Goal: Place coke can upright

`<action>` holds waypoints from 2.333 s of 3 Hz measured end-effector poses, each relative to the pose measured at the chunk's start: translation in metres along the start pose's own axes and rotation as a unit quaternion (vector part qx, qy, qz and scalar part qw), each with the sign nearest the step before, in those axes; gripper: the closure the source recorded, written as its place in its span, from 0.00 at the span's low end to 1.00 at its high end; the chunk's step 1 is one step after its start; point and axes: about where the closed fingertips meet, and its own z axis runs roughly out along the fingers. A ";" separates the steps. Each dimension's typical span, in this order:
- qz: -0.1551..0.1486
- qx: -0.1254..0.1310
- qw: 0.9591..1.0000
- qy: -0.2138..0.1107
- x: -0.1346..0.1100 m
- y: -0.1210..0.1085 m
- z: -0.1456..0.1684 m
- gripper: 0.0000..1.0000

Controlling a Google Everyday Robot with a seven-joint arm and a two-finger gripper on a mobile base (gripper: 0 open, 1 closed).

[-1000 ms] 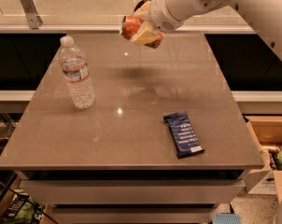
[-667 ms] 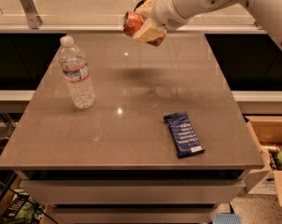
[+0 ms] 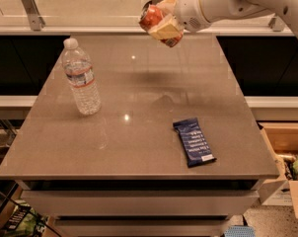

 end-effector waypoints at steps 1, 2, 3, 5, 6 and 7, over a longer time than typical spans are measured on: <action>0.044 0.028 0.999 -0.017 0.010 -0.012 -0.008 1.00; 0.074 0.059 0.995 -0.041 0.020 -0.026 -0.012 1.00; 0.084 0.092 0.989 -0.083 0.027 -0.045 -0.010 1.00; 0.070 0.129 0.975 -0.168 0.036 -0.077 0.014 1.00; 0.070 0.128 0.975 -0.168 0.036 -0.077 0.014 1.00; 0.078 0.119 0.972 -0.186 0.033 -0.075 0.018 1.00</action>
Offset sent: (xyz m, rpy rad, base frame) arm 0.0349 -0.0518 0.0083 0.2693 -0.0143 -0.1985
